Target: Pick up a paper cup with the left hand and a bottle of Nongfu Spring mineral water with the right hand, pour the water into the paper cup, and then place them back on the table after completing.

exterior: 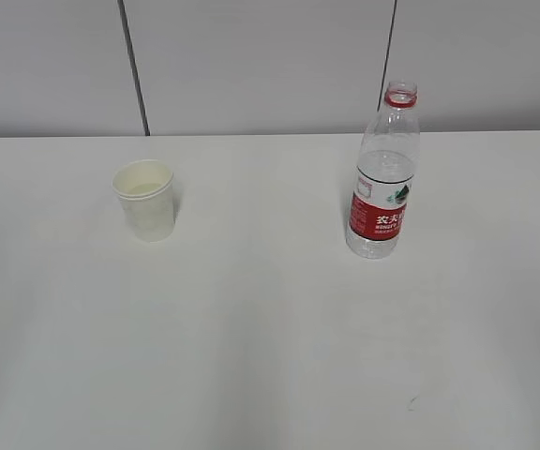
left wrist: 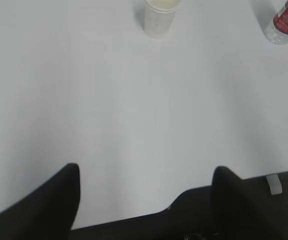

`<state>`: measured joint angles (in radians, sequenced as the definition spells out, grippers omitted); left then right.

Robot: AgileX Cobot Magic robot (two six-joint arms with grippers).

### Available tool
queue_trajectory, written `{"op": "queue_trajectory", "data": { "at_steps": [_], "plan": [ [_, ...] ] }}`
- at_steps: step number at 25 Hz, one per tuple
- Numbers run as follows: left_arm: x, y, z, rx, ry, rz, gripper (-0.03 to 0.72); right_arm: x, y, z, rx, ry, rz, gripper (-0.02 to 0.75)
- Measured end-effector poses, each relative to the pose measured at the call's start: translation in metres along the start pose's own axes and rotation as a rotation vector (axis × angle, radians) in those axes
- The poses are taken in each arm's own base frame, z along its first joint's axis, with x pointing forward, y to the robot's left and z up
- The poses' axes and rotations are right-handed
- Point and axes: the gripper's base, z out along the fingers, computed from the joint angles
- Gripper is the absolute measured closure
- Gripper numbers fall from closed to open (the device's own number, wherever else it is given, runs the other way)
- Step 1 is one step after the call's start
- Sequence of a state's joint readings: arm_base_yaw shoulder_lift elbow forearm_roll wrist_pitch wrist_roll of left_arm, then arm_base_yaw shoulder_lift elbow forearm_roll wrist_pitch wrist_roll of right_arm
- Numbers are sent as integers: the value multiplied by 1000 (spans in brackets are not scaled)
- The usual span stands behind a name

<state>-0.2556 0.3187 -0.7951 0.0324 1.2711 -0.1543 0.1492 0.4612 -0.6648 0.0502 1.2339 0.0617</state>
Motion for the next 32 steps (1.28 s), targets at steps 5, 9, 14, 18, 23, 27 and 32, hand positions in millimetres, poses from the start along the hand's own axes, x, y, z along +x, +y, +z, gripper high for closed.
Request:
{"op": "queue_trajectory", "data": {
  "at_steps": [5,9,14,18,23,27,32],
  "plan": [
    [30,4,2,10,-40,-2,189,31,-2,-10,-14,-198,-51,182],
    [50,7,0,24,-125,-5,189,52,-3,-15,-15,-336,-94,182],
    [61,8,5,31,-191,27,190,67,-4,-15,-17,-424,-109,182],
    [60,7,17,31,-225,75,190,68,-5,-14,-15,-423,-110,182],
    [62,8,23,28,-209,86,192,69,-6,-9,1,-401,-115,182],
    [62,8,23,28,-210,90,192,69,-6,-9,1,-400,-115,182],
    [62,8,23,28,-210,90,193,70,-6,-9,1,-398,-115,182]
  ]
}}
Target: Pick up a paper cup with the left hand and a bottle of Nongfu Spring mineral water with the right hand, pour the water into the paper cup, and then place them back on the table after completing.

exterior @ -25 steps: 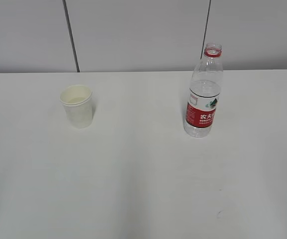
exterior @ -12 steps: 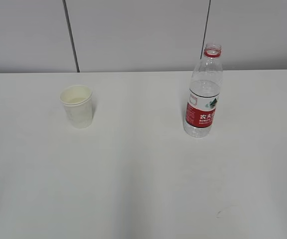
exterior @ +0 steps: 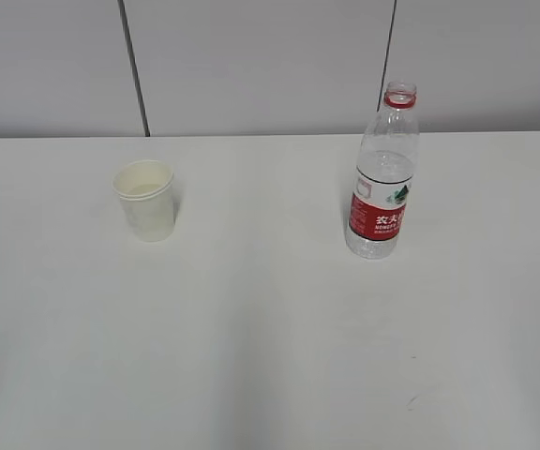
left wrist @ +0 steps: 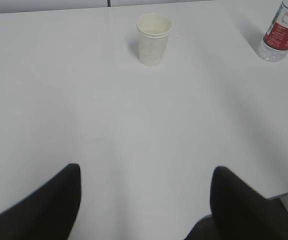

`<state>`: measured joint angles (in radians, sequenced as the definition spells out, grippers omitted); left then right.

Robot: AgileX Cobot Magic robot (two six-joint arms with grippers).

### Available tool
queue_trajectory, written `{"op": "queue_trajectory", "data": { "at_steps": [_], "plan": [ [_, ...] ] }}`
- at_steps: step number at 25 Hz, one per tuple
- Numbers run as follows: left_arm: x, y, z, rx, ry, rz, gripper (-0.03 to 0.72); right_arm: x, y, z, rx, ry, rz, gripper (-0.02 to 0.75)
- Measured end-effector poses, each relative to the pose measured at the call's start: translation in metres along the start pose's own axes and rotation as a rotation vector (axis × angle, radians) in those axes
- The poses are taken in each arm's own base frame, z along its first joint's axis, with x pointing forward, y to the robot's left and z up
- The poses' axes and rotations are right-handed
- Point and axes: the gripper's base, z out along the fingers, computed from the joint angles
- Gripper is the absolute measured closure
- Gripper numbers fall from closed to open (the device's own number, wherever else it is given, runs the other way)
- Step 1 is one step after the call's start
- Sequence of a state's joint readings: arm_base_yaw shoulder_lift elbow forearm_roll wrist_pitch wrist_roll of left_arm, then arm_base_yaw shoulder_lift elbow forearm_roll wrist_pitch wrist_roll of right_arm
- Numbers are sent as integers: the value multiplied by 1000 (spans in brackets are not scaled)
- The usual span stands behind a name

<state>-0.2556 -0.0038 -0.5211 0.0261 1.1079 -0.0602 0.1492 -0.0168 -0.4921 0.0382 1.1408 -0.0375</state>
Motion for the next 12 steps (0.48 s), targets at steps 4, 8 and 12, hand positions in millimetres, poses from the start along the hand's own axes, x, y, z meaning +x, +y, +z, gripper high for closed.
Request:
{"op": "queue_trajectory", "data": {
  "at_steps": [4,8,12],
  "plan": [
    [0,0,0,-23,-1,-11,193,0,-3,0,35,0,-16,182],
    [0,-1,0,-98,-3,-51,193,0,-4,0,43,0,-18,182],
    [0,-1,0,-153,-5,-79,193,0,-3,0,91,1,11,182]
  ]
}}
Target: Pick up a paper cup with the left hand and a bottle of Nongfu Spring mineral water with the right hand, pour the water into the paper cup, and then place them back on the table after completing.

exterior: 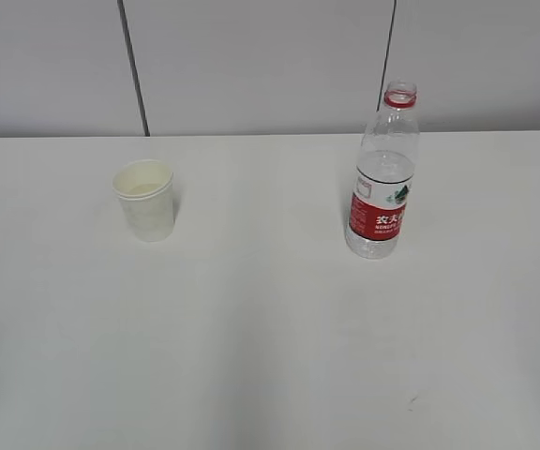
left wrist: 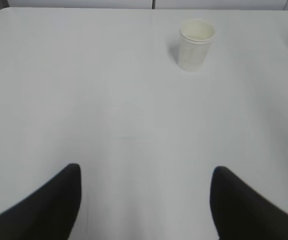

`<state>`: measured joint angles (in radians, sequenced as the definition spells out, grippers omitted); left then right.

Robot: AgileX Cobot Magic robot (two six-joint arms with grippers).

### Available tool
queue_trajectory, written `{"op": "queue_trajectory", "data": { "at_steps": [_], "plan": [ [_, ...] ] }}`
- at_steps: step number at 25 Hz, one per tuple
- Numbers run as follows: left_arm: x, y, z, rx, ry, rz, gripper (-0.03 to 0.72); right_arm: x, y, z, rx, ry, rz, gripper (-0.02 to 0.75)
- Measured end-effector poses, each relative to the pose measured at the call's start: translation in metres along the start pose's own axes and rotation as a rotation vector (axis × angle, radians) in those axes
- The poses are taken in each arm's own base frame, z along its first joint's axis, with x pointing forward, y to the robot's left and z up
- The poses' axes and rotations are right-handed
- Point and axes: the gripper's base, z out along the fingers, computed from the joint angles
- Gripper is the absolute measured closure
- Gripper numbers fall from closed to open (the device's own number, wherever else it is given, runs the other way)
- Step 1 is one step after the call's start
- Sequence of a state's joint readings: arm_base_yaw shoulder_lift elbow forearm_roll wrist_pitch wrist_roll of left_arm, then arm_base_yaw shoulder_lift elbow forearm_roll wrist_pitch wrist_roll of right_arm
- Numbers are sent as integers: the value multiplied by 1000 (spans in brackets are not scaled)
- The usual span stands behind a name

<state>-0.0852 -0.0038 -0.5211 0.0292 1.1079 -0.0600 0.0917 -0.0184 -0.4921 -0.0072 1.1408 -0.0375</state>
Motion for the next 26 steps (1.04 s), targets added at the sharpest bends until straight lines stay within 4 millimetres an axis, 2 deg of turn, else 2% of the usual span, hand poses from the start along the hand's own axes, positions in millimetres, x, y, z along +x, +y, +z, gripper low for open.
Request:
{"op": "queue_trajectory", "data": {
  "at_steps": [4,26],
  "plan": [
    [0,0,0,-7,0,-4,197,0,1,0,46,2,28,182],
    [0,0,0,-8,0,-1,199,0,1,0,49,2,29,183]
  ]
}}
